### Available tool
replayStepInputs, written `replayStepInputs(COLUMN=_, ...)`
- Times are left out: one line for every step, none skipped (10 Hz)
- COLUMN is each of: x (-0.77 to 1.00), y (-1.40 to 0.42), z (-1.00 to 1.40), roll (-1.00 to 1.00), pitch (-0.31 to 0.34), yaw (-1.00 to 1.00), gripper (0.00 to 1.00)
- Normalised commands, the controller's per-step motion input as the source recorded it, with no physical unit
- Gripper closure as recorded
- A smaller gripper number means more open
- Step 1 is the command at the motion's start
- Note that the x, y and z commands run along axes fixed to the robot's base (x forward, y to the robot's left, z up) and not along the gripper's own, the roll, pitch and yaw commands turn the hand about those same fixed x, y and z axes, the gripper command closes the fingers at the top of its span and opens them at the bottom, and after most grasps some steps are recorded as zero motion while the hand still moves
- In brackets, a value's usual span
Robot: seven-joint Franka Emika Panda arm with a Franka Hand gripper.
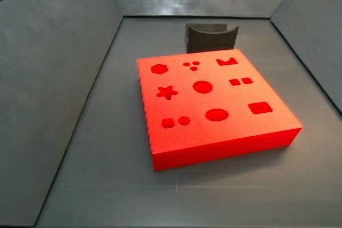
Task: Pick up the double-square object. Move up. Rotate the double-square object. Place the double-square object on the fixture. Regrasp the double-square object. Move to above the board. Insert the double-square object.
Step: Move to above the board, then insert the double-square object.
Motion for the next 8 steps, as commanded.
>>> replayStepInputs(x=-0.23, y=-0.25, z=0.11, roll=-0.98, pitch=-0.001, yaw=-0.04, gripper=1.00)
replayStepInputs(x=-0.11, y=-0.10, z=0.04, roll=-0.69, pitch=-0.003, yaw=-0.03, gripper=1.00)
replayStepInputs(x=-0.08, y=-0.06, z=0.04, roll=-0.46, pitch=-0.011, yaw=-0.02, gripper=1.00)
replayStepInputs(x=-0.07, y=-0.04, z=0.01, roll=-0.30, pitch=-0.019, yaw=-0.01, gripper=1.00)
replayStepInputs(x=-0.04, y=-0.01, z=0.01, roll=-0.21, pitch=-0.023, yaw=-0.01, gripper=1.00)
replayStepInputs(x=0.00, y=0.00, z=-0.01, roll=0.01, pitch=-0.013, yaw=0.00, gripper=1.00)
replayStepInputs(x=0.03, y=-0.15, z=0.01, roll=0.09, pitch=0.046, yaw=0.00, gripper=1.00)
replayStepInputs(x=0.32, y=-0.05, z=0.01, roll=0.08, pitch=-0.043, yaw=0.11, gripper=1.00)
